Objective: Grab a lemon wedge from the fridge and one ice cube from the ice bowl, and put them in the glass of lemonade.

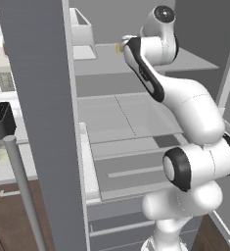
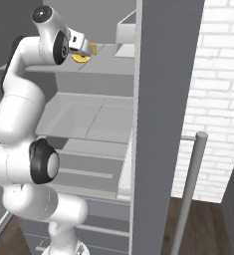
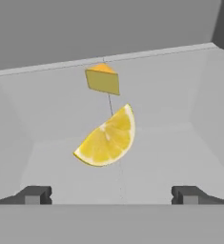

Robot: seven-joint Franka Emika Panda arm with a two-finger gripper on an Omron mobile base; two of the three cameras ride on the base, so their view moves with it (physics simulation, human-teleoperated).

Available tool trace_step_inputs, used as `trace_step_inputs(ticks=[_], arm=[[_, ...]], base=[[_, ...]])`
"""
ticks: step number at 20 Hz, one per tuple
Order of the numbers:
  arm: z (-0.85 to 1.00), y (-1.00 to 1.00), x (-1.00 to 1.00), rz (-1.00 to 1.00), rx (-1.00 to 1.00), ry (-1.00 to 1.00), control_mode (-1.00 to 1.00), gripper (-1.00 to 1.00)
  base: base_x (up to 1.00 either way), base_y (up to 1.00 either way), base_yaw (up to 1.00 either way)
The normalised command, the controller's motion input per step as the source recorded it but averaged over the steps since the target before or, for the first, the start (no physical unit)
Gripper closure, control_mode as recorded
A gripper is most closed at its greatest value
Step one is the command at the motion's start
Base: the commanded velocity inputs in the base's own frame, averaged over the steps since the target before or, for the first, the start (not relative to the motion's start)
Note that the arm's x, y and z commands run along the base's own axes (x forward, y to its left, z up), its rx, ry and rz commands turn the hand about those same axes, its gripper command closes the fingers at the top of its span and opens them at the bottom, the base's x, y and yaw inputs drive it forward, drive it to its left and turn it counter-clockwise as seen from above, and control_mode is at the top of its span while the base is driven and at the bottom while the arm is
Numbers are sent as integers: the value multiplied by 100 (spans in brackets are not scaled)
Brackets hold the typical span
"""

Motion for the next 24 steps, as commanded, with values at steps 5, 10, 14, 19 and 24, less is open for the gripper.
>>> trace_step_inputs(ticks=[5,10,14,19,24], arm=[[-13,0,19,-4,0,5,-100,-100],[-16,0,26,-3,0,9,-100,-100],[0,0,45,0,0,11,-100,-100],[0,0,34,-4,0,10,-100,-100],[0,-2,14,-5,0,3,-100,-100]], base=[[0,0,0],[0,0,0],[0,0,0],[0,0,0],[0,0,0]])
